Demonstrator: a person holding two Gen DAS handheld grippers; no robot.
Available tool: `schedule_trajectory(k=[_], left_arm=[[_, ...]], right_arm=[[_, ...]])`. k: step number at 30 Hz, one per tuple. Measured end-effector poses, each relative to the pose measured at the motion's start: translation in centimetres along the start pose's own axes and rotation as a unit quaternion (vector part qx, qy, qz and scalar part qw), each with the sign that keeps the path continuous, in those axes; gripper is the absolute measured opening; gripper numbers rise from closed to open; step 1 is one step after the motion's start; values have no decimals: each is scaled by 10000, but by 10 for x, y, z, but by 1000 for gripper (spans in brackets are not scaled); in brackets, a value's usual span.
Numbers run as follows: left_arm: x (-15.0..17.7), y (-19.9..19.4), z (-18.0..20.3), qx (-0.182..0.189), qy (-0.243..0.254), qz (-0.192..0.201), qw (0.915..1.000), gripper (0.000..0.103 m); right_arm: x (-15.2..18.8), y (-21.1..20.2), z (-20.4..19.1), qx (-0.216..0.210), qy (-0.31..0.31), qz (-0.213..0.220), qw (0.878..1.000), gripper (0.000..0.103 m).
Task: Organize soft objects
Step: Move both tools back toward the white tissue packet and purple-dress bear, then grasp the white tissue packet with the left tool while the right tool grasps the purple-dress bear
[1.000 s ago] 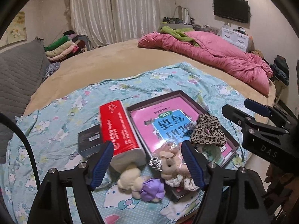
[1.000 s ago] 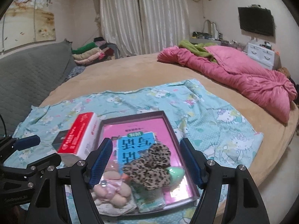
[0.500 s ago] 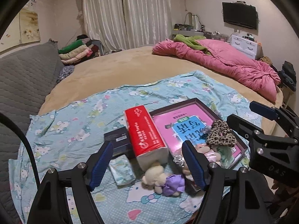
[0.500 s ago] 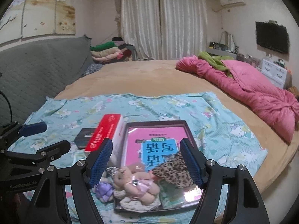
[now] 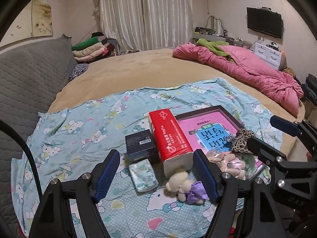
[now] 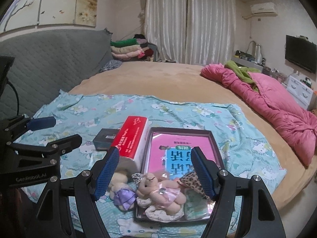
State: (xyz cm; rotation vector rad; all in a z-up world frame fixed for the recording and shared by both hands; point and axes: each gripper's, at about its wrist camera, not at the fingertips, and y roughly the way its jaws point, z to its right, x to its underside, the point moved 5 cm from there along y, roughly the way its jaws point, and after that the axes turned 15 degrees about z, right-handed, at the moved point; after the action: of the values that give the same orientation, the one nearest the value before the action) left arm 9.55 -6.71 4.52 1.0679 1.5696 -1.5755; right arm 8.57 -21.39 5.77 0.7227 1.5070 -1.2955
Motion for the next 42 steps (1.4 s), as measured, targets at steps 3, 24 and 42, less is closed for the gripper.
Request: schedule_trajectory(k=[3,24,42], left_arm=[[4,1,-9,-49,-79,-34,10000,76],[68,33,-90,-413,-1060,-709,9910,76],[106,105,-66,158,-1274,-1316,9830,76]], right_arm=[[2,2,-6,-59,-83,-45,9999,76],[60,32,-69,-768,-985,-785,9891,76],[123,84,-102,-1034,-1583,-1454,9711,76]])
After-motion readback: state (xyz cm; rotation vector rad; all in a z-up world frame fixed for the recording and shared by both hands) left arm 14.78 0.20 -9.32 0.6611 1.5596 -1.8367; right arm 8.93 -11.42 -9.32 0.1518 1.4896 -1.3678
